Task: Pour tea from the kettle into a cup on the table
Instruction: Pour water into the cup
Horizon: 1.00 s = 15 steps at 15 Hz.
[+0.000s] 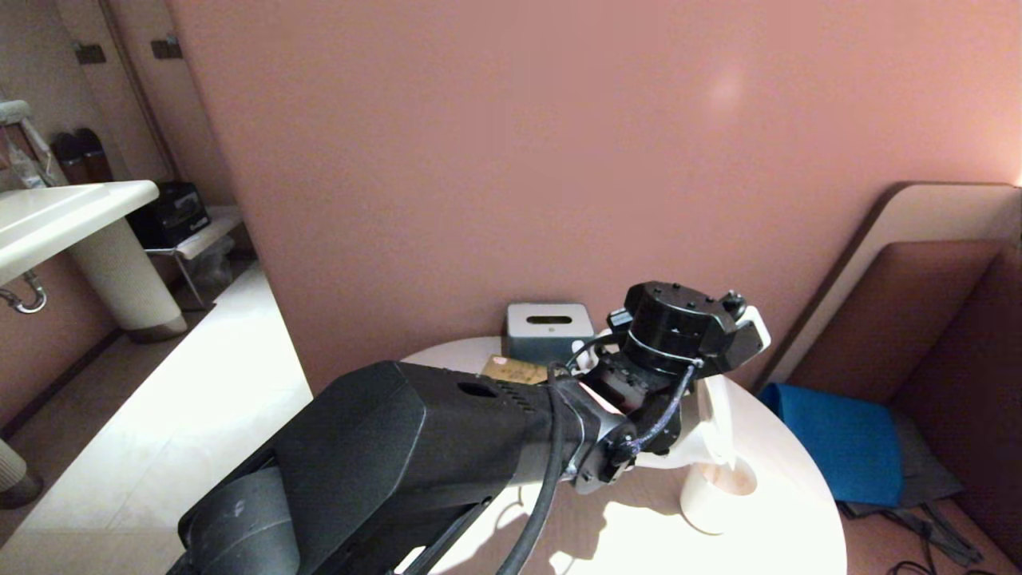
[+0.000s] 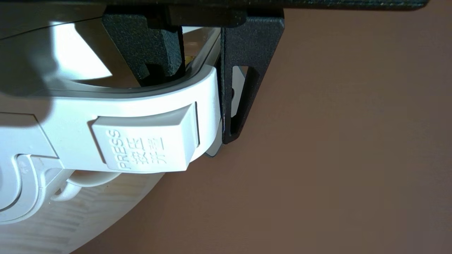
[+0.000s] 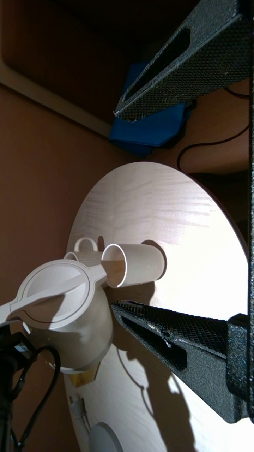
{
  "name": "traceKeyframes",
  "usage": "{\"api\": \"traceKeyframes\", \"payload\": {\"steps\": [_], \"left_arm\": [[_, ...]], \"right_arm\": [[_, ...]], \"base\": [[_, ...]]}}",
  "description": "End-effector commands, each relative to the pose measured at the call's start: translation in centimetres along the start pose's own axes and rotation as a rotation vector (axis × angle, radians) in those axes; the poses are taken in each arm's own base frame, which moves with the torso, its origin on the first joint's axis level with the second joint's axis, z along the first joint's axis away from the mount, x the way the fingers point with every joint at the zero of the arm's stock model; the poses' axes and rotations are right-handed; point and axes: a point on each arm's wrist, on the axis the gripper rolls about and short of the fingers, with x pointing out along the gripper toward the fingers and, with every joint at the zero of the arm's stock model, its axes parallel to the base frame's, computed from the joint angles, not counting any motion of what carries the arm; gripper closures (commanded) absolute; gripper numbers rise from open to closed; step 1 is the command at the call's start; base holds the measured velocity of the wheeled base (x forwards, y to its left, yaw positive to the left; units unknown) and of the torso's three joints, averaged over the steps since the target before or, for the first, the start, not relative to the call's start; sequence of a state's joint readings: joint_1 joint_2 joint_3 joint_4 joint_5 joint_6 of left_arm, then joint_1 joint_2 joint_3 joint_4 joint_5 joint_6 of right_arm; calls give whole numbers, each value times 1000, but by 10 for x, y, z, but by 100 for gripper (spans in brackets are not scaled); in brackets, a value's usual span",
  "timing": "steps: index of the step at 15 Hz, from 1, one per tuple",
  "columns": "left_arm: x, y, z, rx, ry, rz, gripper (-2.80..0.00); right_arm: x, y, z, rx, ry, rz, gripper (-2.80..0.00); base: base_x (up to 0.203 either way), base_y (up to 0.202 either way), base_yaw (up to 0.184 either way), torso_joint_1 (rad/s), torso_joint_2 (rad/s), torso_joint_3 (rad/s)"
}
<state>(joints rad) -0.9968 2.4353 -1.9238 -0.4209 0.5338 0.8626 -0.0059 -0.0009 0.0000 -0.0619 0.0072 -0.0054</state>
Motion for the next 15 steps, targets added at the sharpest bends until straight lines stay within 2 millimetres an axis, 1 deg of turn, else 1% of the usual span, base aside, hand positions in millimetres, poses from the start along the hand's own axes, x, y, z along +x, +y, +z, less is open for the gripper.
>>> {"api": "traceKeyframes", "payload": {"steps": [1,15], "left_arm": [[-1,0,1,9,-1,3,0],[-3,4,5,65,-10,9,0]], "right_arm": [[0,0,0,-1,0,0,-280],[0,0,0,-1,0,0,-280]], "base": [[0,0,0,0,0,0],[0,0,0,0,0,0]]}}
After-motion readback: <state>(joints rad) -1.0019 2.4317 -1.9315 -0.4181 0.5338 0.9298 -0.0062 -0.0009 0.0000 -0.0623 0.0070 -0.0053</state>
